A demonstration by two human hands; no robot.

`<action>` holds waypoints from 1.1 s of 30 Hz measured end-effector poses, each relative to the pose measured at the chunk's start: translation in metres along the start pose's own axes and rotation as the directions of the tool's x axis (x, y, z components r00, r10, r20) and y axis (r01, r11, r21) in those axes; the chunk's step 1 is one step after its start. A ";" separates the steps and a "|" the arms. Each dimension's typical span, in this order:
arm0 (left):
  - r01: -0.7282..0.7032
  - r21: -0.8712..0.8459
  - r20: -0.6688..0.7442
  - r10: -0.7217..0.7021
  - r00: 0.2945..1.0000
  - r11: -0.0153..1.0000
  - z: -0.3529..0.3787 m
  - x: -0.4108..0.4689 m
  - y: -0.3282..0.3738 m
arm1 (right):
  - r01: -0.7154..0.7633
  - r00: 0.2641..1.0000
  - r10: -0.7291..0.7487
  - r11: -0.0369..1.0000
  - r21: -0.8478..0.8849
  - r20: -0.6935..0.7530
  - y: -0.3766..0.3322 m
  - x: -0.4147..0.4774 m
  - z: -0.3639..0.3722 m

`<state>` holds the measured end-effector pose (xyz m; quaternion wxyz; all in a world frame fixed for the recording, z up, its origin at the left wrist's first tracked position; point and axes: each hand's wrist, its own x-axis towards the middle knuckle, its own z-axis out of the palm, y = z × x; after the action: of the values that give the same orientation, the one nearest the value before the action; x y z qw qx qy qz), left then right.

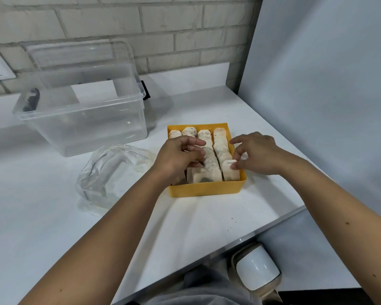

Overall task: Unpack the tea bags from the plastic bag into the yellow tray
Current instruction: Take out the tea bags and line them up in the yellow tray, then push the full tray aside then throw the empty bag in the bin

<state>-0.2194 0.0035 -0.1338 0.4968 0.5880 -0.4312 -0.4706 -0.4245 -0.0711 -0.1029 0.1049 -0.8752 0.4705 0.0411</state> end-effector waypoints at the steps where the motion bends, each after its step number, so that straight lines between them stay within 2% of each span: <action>1: 0.002 0.000 -0.006 -0.002 1.000 1.000 -0.002 -0.001 0.000 | -0.009 1.000 0.010 1.000 -0.020 0.008 0.001 0.001 0.004; 8: 0.011 -0.017 -0.047 -0.012 0.999 1.000 -0.019 -0.007 0.003 | -0.031 0.993 0.001 0.968 -0.249 -0.121 -0.003 0.019 0.023; 12: 0.013 -0.051 -0.070 -0.016 0.997 0.999 -0.029 -0.013 0.005 | -0.055 0.988 0.007 0.948 -0.314 -0.152 -0.006 0.024 0.027; 16: 0.005 -0.100 -0.124 -0.017 0.992 0.995 -0.050 -0.028 0.011 | -0.070 0.978 0.017 0.965 -0.251 -0.210 -0.012 0.024 0.025; 18: -0.013 -0.065 -0.189 0.001 0.982 0.998 -0.069 -0.039 0.012 | -0.024 0.968 -0.023 0.982 -0.185 -0.252 -0.026 0.024 0.021; 19: -0.023 0.006 -0.243 0.023 0.970 1.000 -0.081 -0.044 0.011 | 0.020 0.960 -0.056 0.991 -0.133 -0.273 -0.036 0.024 0.019; 21: -0.021 0.270 -0.372 0.125 0.920 0.963 -0.105 -0.052 0.005 | 0.144 0.937 -0.138 0.990 -0.005 -0.322 -0.062 0.024 0.017; 24: 0.091 0.655 -0.475 0.315 0.821 0.750 -0.136 -0.063 -0.008 | 0.373 0.882 -0.298 0.915 0.155 -0.366 -0.109 0.029 0.021; 26: 0.264 0.740 -0.522 0.281 0.806 0.618 -0.152 -0.067 -0.018 | 0.498 0.846 -0.405 0.831 0.246 -0.346 -0.140 0.035 0.028; 28: 0.430 0.733 -0.561 0.110 0.821 0.527 -0.163 -0.069 -0.031 | 0.564 0.824 -0.496 0.765 0.310 -0.274 -0.167 0.044 0.037; 29: 0.466 0.721 -0.555 0.025 0.831 0.512 -0.166 -0.070 -0.036 | 0.570 0.821 -0.527 0.756 0.322 -0.219 -0.178 0.049 0.041; 31: 0.434 0.720 -0.491 -0.044 0.870 0.541 -0.167 -0.070 -0.044 | 0.559 0.824 -0.556 0.773 0.301 -0.104 -0.196 0.060 0.051; 33: 0.353 0.733 -0.440 0.010 0.898 0.581 -0.164 -0.069 -0.045 | 0.527 0.831 -0.555 0.803 0.278 0.028 -0.209 0.069 0.059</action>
<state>-0.0692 0.1062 -0.1595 0.2082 0.8692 -0.4245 -0.1446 -0.2112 -0.0025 -0.1418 0.2509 -0.9479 0.1961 -0.0050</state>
